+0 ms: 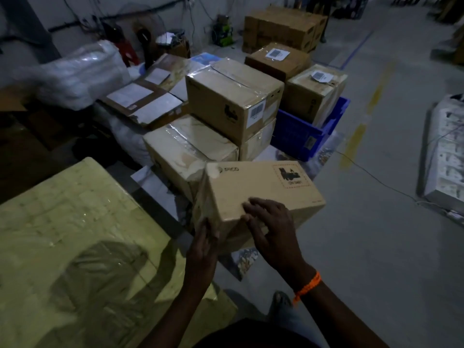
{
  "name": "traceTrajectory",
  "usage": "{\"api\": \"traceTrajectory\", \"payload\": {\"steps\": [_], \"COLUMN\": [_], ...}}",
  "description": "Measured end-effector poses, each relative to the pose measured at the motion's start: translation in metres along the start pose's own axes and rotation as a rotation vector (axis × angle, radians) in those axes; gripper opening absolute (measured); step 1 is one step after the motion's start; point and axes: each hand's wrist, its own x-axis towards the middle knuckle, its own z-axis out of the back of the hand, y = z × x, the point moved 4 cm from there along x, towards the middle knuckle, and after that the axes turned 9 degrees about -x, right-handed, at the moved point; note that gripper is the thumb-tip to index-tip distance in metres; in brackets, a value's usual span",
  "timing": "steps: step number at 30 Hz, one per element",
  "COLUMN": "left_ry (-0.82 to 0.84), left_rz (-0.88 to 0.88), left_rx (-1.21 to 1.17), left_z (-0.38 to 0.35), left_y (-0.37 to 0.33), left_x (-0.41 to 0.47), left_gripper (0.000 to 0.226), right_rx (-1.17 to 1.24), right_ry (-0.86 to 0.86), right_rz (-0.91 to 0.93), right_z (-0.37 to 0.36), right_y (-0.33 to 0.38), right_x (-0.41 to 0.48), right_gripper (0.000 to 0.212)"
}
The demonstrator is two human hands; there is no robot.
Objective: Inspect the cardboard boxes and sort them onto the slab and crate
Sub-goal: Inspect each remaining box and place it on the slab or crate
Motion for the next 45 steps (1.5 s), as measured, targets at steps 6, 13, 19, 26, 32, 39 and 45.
{"api": "traceTrajectory", "payload": {"steps": [6,13,19,26,32,39,45], "left_ry": [0.006,-0.016,0.265,0.277,0.288,0.257,0.199], "left_rz": [0.126,-0.247,-0.638,-0.467,-0.467,-0.423,-0.455], "left_rx": [-0.112,0.272,0.945,1.149,1.145,1.144,1.100], "left_z": [0.011,0.015,-0.047,-0.068,-0.068,-0.055,-0.036], "left_y": [0.021,-0.011,-0.071,-0.050,-0.055,-0.052,-0.042], "left_x": [0.002,0.028,0.061,0.077,0.082,0.080,0.074], "left_gripper": [0.109,0.072,0.062,0.070,0.069,0.079,0.073], "right_rx": [-0.142,-0.173,-0.343,-0.478,-0.471,-0.439,-0.488], "right_ry": [0.198,0.220,0.450,0.556,0.550,0.624,0.536], "right_rz": [0.070,0.111,0.005,-0.023,-0.024,0.000,-0.121], "right_z": [-0.038,-0.032,-0.027,-0.034,-0.035,-0.022,-0.013], "right_y": [-0.017,-0.020,-0.052,-0.068,-0.069,-0.088,-0.113], "right_x": [-0.026,-0.021,0.026,0.041,0.046,0.051,0.049], "right_gripper": [0.040,0.044,0.075,0.078,0.075,0.099,0.082]}}
